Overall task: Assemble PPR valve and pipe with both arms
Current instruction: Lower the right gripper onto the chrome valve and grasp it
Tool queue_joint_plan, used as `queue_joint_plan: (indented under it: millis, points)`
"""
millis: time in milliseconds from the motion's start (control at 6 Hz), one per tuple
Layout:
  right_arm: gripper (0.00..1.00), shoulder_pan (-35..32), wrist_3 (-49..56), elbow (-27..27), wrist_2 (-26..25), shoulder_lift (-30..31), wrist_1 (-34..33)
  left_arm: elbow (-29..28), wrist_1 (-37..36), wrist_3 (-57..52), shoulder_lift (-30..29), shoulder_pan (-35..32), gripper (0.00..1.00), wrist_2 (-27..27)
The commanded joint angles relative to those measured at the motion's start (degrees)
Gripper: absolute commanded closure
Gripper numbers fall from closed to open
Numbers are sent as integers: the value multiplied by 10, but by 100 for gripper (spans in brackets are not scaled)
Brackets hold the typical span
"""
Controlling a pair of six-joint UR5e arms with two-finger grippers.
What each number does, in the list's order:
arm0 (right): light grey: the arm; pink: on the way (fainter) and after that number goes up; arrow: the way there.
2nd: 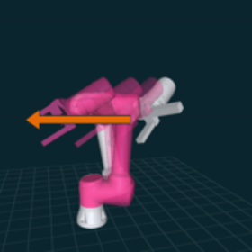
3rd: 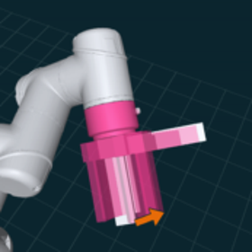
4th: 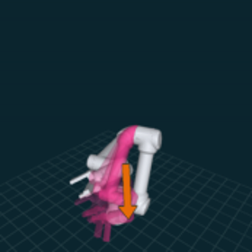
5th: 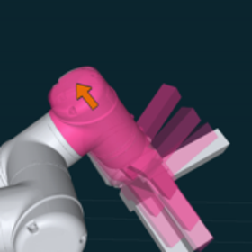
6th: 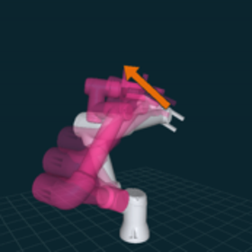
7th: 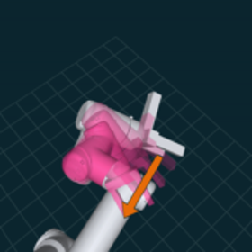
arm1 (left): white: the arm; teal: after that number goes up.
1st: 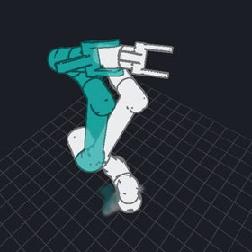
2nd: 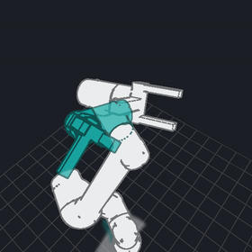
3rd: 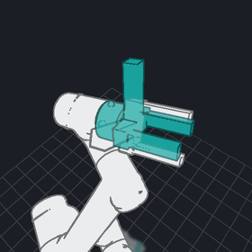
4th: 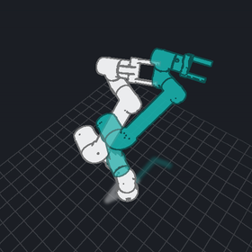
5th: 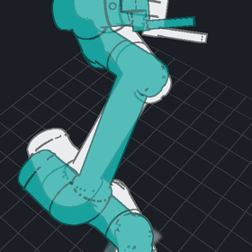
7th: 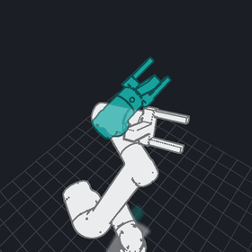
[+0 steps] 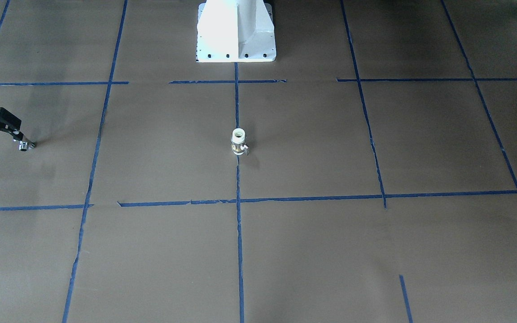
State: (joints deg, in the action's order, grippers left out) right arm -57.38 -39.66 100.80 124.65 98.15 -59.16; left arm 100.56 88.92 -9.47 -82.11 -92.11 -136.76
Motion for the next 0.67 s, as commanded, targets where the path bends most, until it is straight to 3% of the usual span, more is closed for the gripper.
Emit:
queue_joint_plan:
  millis: [0,500]
  points:
    - [7,22,-2,-3,-9,1,4,0,0,-1,5,0,0,0]
    - [12,29,0,-5,-8,-1,4,0,0,0,6,0,0,0]
